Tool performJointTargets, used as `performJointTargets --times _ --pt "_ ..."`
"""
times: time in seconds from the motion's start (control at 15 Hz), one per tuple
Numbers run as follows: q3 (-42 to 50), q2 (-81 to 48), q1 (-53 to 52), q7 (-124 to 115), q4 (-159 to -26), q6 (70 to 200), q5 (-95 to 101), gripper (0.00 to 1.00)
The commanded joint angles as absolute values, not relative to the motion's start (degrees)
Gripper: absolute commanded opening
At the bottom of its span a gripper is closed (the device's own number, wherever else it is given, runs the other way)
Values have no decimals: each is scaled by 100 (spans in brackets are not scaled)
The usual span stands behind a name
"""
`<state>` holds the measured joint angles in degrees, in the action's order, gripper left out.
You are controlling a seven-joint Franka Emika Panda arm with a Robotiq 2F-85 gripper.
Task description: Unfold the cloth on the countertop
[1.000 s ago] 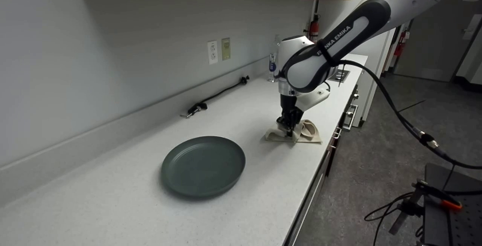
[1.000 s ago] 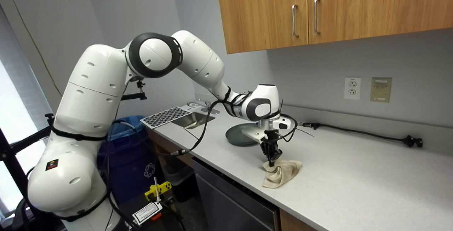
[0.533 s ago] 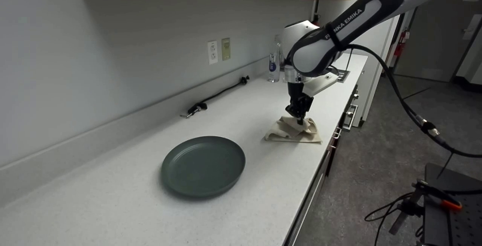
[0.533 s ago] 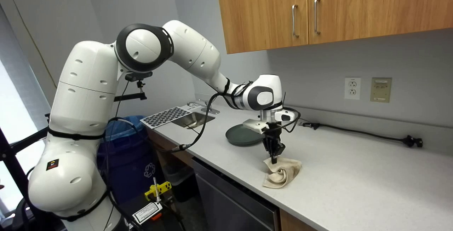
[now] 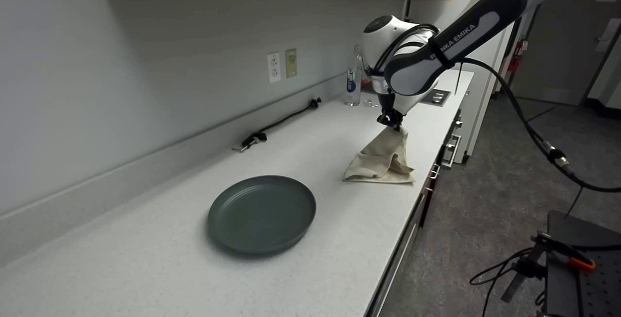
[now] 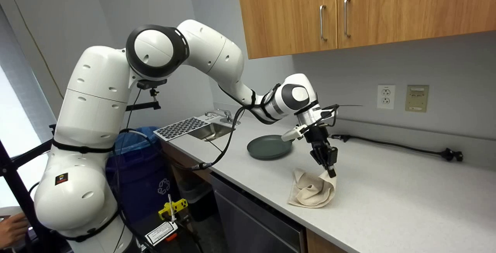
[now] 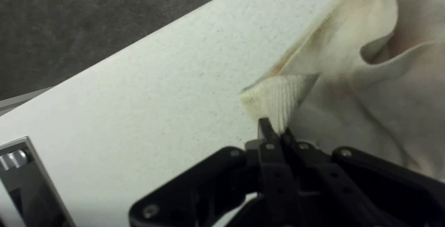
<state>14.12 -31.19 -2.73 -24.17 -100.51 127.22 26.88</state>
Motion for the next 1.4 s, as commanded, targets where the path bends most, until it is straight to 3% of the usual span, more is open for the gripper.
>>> performJointTargets --times 0.0,0.2,0.27,0.4,0.93,1.33 --pt "1693 -3597 -446 -3033 -9521 12706 3234 1" --pt "1776 -3806 -489 -3391 -9322 12629 3402 1" --pt "1783 -3864 -493 -3494 -9265 12596 3403 29" --pt "1788 -3948 -495 -3637 -9183 12565 3391 37" --pt "1565 -4075 -301 -3642 -9027 12648 3067 97" --pt "1062 -3333 -189 -2583 -9904 12596 1974 100"
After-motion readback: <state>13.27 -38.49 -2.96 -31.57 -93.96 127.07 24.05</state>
